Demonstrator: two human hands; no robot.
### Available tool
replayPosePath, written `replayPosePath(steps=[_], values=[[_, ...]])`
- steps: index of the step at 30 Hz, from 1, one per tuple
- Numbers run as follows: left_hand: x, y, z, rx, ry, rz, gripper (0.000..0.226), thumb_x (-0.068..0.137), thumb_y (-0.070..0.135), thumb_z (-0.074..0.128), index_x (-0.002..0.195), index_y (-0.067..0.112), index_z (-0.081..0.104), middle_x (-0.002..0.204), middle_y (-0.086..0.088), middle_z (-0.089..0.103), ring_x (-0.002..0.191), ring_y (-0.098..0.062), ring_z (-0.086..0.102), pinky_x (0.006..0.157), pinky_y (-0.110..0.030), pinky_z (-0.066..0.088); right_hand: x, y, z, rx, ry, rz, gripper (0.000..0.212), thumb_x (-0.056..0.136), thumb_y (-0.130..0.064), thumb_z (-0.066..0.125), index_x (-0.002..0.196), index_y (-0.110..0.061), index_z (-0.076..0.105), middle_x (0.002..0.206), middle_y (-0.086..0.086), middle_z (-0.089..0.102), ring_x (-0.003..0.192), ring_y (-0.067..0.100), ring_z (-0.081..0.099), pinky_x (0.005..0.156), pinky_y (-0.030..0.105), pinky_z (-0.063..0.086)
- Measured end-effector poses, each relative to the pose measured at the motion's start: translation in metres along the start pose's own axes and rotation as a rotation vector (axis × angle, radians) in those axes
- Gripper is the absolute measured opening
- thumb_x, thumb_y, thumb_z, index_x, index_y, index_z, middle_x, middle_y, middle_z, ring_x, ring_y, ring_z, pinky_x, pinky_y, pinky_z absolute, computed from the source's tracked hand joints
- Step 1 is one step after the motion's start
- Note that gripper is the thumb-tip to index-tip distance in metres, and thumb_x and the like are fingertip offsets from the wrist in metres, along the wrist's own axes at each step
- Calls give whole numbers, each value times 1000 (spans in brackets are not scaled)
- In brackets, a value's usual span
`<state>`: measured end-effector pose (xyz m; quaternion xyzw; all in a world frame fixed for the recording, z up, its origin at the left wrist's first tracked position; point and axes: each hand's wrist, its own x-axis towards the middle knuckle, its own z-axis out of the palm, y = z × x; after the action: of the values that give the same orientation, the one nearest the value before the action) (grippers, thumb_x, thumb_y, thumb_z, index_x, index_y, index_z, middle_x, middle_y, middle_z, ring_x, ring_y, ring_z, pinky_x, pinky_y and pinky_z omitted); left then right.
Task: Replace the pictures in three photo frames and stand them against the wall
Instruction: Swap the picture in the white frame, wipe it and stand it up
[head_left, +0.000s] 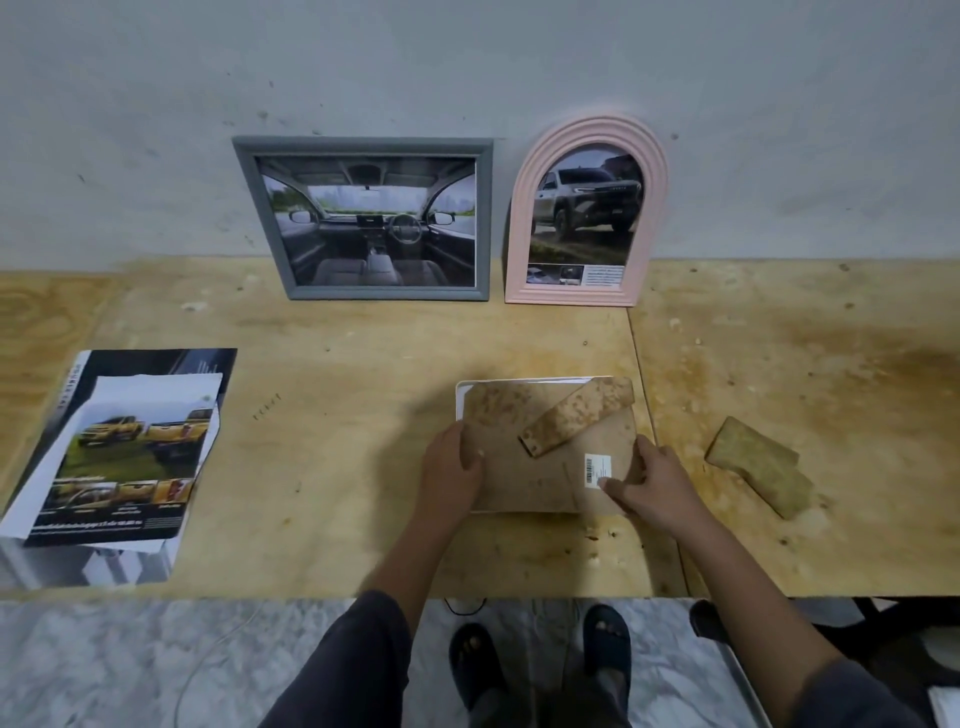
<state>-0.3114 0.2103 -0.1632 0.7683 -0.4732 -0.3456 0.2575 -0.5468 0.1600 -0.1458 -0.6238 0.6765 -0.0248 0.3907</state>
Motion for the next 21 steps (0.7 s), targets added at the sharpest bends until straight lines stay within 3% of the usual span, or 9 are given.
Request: replayPosePath(steps=[3, 6, 8, 11, 15, 18, 21], values=[[0, -2, 2, -12, -2, -12, 53, 94, 20, 50, 143, 8, 32, 145, -10, 41, 132, -23, 40, 105, -28, 33, 0, 2, 2, 3, -38, 2, 91, 78, -45, 68, 147, -15, 17, 129, 13, 30, 121, 28, 36, 94, 32, 39], [-1, -3, 3, -14, 4, -11, 54, 94, 20, 50, 144, 8, 30, 147, -10, 39, 133, -23, 39, 107, -29, 33, 1, 5, 1, -1, -74, 16, 90, 83, -46, 62, 149, -17, 9, 129, 12, 26, 124, 27, 34, 99, 31, 36], [-3, -4, 4, -9, 5, -3, 55, 94, 19, 49, 144, 8, 30, 148, -10, 38, 134, -23, 39, 107, -29, 33, 4, 7, 2, 4, -54, 21, 80, 88, -40, 58, 149, -16, 12, 127, 13, 30, 122, 29, 37, 99, 31, 36], [-4, -5, 5, -8, 5, 8, 55, 94, 18, 50, 144, 8, 29, 149, -10, 37, 135, -24, 38, 107, -29, 33, 5, 6, 3, 80, 39, -36, 64, 92, -24, 54, 147, -19, 22, 112, 9, 36, 101, 23, 43, 86, 25, 36], [-5, -6, 6, -34, 27, 3, 55, 94, 17, 50, 144, 8, 29, 149, -11, 36, 135, -24, 37, 108, -29, 33, 9, 10, 3, 203, 99, -60, 59, 92, -11, 54, 145, -17, 29, 114, 15, 49, 99, 29, 52, 73, 26, 41], [-6, -7, 7, -50, 28, 3, 55, 94, 17, 51, 144, 8, 29, 148, -11, 37, 135, -24, 38, 107, -28, 33, 10, 17, 4, 332, 103, -28, 56, 90, -3, 54, 142, -16, 37, 90, 8, 51, 75, 19, 51, 53, 12, 42], [-7, -7, 7, -58, 28, 7, 57, 92, 15, 53, 143, 7, 29, 148, -11, 37, 135, -24, 38, 107, -27, 33, 17, 19, 3, 313, 104, -13, 55, 89, -1, 55, 140, -16, 40, 88, 7, 49, 70, 14, 46, 47, 4, 37]])
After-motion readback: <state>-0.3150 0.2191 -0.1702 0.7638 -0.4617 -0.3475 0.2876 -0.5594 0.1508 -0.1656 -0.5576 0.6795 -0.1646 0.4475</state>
